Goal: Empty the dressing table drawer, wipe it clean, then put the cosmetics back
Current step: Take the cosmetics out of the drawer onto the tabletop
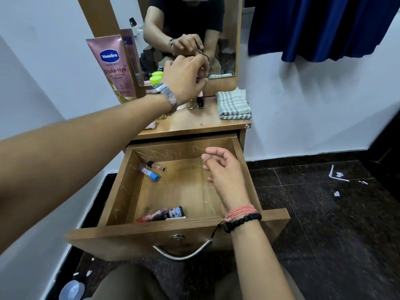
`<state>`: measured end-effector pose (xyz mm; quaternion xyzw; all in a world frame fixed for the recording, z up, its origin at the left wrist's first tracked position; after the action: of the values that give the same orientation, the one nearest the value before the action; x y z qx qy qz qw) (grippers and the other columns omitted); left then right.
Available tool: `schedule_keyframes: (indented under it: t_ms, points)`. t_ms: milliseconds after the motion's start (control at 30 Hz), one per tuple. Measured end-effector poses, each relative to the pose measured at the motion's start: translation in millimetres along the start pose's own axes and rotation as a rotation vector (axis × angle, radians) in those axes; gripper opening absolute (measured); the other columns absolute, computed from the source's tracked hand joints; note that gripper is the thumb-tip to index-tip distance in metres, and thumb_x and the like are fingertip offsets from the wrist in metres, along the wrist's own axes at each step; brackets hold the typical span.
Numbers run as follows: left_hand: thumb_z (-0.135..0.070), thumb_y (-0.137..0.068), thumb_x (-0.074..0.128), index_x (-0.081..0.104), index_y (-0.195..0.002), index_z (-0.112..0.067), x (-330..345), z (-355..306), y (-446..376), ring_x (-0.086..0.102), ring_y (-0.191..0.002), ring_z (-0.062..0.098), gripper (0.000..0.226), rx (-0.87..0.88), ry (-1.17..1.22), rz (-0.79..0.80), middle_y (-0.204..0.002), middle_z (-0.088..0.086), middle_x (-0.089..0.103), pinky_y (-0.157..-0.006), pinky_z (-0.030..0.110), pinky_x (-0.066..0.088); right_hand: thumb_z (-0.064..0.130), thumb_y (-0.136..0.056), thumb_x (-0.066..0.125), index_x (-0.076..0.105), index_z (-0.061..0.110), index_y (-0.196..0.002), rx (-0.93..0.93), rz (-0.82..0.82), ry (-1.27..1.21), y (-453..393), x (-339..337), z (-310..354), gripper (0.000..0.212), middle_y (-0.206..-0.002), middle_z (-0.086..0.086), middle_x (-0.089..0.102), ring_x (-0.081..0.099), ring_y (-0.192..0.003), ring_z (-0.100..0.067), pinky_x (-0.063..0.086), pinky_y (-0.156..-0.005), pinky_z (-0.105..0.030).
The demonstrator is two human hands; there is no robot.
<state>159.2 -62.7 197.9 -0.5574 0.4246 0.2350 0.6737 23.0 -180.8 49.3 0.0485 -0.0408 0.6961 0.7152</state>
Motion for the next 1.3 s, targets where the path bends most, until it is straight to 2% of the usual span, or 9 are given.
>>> schedule_keyframes:
  t_ms: [100, 200, 333, 467, 733, 833, 1000, 1133, 1300]
  points:
    - [-0.028, -0.09, 0.05, 0.059, -0.102, -0.019, -15, 1, 57, 0.06, -0.083, 0.019, 0.018, 0.08, 0.066, 0.045, -0.093, -0.001, 0.065, -0.072, 0.037, 0.053, 0.018, -0.089, 0.061, 0.062, 0.033, -0.089, -0.012, 0.003, 0.029, 1, 2, 0, 0.014, -0.103, 0.001, 0.069, 0.064, -0.099, -0.016, 0.051, -0.085, -0.036]
    - [-0.029, -0.091, 0.052, 0.062, -0.099, -0.022, 5, 26, 122, 0.061, -0.078, 0.015, 0.015, 0.026, 0.007, 0.322, -0.091, -0.003, 0.067, -0.066, 0.032, 0.053, 0.02, -0.089, 0.061, 0.063, 0.032, -0.091, -0.012, 0.01, 0.066, 2, 6, 1, 0.012, -0.102, 0.002, 0.069, 0.064, -0.098, -0.015, 0.051, -0.083, -0.035]
    - [-0.027, -0.089, 0.057, 0.06, -0.111, -0.027, 48, 66, 172, 0.064, -0.09, 0.022, 0.022, -0.058, -0.165, 0.637, -0.108, 0.002, 0.066, -0.074, 0.036, 0.055, 0.018, -0.09, 0.061, 0.062, 0.031, -0.091, -0.007, 0.028, 0.095, 5, 11, 3, 0.013, -0.105, 0.0, 0.069, 0.063, -0.098, -0.015, 0.05, -0.079, -0.029]
    - [-0.019, -0.091, 0.054, 0.059, -0.117, -0.024, 77, 83, 181, 0.062, -0.104, 0.025, 0.028, -0.112, -0.221, 0.725, -0.119, 0.005, 0.062, -0.085, 0.039, 0.053, 0.017, -0.091, 0.06, 0.062, 0.029, -0.093, -0.001, 0.023, 0.1, 7, 9, 4, 0.012, -0.105, -0.001, 0.068, 0.063, -0.099, -0.017, 0.049, -0.077, -0.028]
    - [-0.026, -0.096, 0.047, 0.062, -0.109, -0.023, 89, 83, 182, 0.064, -0.093, 0.017, 0.02, 0.031, -0.278, 0.71, -0.109, -0.001, 0.066, -0.079, 0.032, 0.052, 0.018, -0.091, 0.061, 0.062, 0.03, -0.092, -0.005, 0.033, 0.09, 3, 7, 0, 0.012, -0.103, 0.0, 0.069, 0.063, -0.096, -0.015, 0.05, -0.077, -0.028]
    - [-0.027, -0.095, 0.047, 0.058, -0.113, -0.023, 79, 72, 180, 0.062, -0.096, 0.019, 0.022, 0.135, -0.31, 0.68, -0.11, -0.001, 0.062, -0.07, 0.027, 0.047, 0.02, -0.091, 0.06, 0.063, 0.031, -0.092, 0.001, 0.039, 0.088, 2, 8, -2, 0.011, -0.104, 0.001, 0.068, 0.063, -0.095, -0.015, 0.05, -0.076, -0.029]
    - [-0.03, -0.093, 0.05, 0.047, -0.114, -0.021, 28, 30, 142, 0.06, -0.084, 0.019, 0.022, 0.093, 0.018, 0.336, -0.103, 0.0, 0.059, -0.065, 0.032, 0.051, 0.022, -0.09, 0.061, 0.063, 0.032, -0.091, 0.0, 0.032, 0.073, 2, 7, -3, 0.01, -0.103, 0.002, 0.068, 0.063, -0.092, -0.013, 0.051, -0.077, -0.03]
    - [-0.022, -0.089, 0.061, 0.056, -0.112, -0.017, -16, 19, 90, 0.063, -0.084, 0.015, 0.024, 0.01, 0.187, 0.065, -0.096, -0.001, 0.067, -0.075, 0.035, 0.055, 0.023, -0.091, 0.061, 0.062, 0.033, -0.092, 0.0, 0.035, 0.082, 3, 8, -2, 0.01, -0.104, 0.002, 0.067, 0.063, -0.097, -0.014, 0.053, -0.085, -0.036]
    - [-0.032, -0.082, 0.069, 0.067, -0.101, -0.021, -30, 34, 33, 0.052, -0.103, 0.019, 0.021, -0.124, 0.082, 0.062, -0.109, 0.0, 0.06, -0.088, 0.037, 0.046, 0.022, -0.091, 0.059, 0.062, 0.033, -0.091, 0.001, 0.032, 0.07, 3, 5, -1, 0.011, -0.105, 0.003, 0.068, 0.063, -0.098, -0.014, 0.053, -0.085, -0.036]
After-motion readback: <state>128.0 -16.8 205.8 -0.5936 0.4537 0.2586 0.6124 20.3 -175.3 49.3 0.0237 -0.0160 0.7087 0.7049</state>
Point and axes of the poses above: each hand's wrist, its own y-axis away from the middle knuckle, its own x-axis out of the palm, z = x × y, the point moved 3 cm from there along -y, towards the middle knuckle
